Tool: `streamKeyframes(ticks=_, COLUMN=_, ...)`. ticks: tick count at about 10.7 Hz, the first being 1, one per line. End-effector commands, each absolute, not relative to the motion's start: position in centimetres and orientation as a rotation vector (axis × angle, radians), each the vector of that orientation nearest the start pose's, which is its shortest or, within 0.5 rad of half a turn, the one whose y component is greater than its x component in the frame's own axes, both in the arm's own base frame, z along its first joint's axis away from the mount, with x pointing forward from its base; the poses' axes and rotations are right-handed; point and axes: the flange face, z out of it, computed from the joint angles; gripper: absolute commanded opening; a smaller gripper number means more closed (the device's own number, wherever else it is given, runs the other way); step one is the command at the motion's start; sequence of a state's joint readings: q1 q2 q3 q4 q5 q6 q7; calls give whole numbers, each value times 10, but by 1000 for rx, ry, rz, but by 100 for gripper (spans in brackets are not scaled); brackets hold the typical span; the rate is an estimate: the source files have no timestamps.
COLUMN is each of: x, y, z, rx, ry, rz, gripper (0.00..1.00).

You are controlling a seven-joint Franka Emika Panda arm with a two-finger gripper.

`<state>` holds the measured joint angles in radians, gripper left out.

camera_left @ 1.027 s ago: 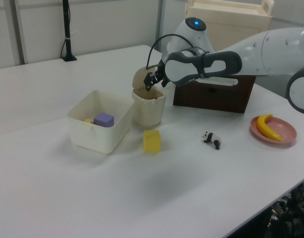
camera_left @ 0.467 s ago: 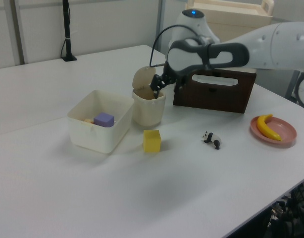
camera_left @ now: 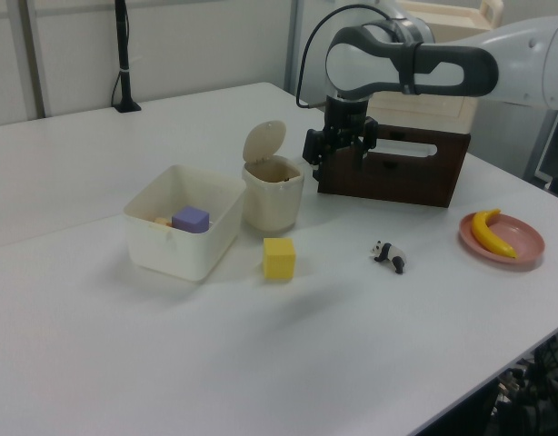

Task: Grab it up and put it in the trash

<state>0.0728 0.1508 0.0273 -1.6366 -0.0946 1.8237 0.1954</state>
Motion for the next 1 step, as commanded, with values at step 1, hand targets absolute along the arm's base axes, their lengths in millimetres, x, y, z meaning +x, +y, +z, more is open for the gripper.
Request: streamKeyframes(ticks=1, x=592, y=56, z=530, rx=-3224, ry=128, rz=-12, gripper=100)
